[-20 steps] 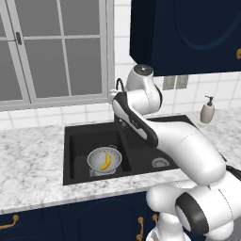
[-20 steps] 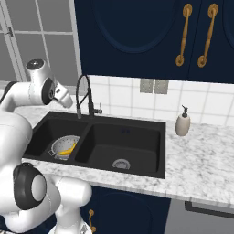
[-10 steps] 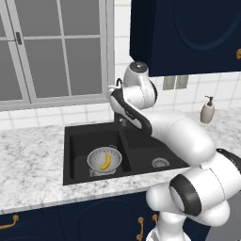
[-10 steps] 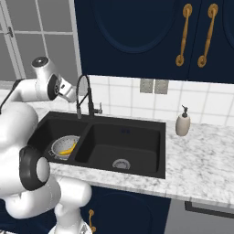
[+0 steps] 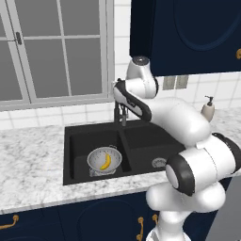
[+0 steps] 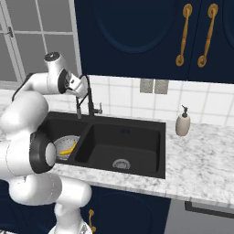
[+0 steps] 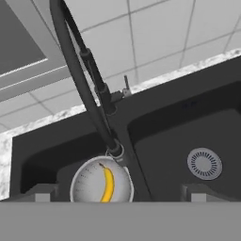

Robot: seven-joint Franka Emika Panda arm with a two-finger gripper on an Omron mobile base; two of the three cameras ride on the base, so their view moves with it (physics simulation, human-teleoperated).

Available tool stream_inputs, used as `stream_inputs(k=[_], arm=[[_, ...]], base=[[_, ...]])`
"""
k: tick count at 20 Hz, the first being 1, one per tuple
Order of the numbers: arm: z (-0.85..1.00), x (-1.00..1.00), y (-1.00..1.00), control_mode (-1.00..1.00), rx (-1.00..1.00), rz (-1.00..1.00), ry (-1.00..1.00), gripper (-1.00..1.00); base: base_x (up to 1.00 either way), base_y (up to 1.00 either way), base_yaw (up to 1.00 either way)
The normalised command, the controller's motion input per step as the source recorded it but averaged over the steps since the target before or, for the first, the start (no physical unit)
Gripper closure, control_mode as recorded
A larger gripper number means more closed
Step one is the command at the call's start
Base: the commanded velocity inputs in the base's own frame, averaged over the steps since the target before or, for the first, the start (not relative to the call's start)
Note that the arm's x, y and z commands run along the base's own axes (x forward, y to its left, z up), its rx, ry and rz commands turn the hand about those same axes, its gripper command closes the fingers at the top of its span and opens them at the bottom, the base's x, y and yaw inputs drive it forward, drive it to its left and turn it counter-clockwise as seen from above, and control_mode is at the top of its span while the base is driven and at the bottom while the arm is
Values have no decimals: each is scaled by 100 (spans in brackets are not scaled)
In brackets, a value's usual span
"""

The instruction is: Put the colander in the sink, put the banana in the colander, and turn on the sink faucet and pour water over the colander.

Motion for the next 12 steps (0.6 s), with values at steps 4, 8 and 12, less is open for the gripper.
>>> stream_inputs(k=[4, 8, 12], arm=[[-6, 56, 3, -100, -7, 1, 3, -100], [-12, 56, 6, -100, -8, 2, 3, -100], [-32, 53, 12, -100, -3, 5, 0, -100]], base=[[0, 0, 0], [0, 0, 0], [0, 0, 0]])
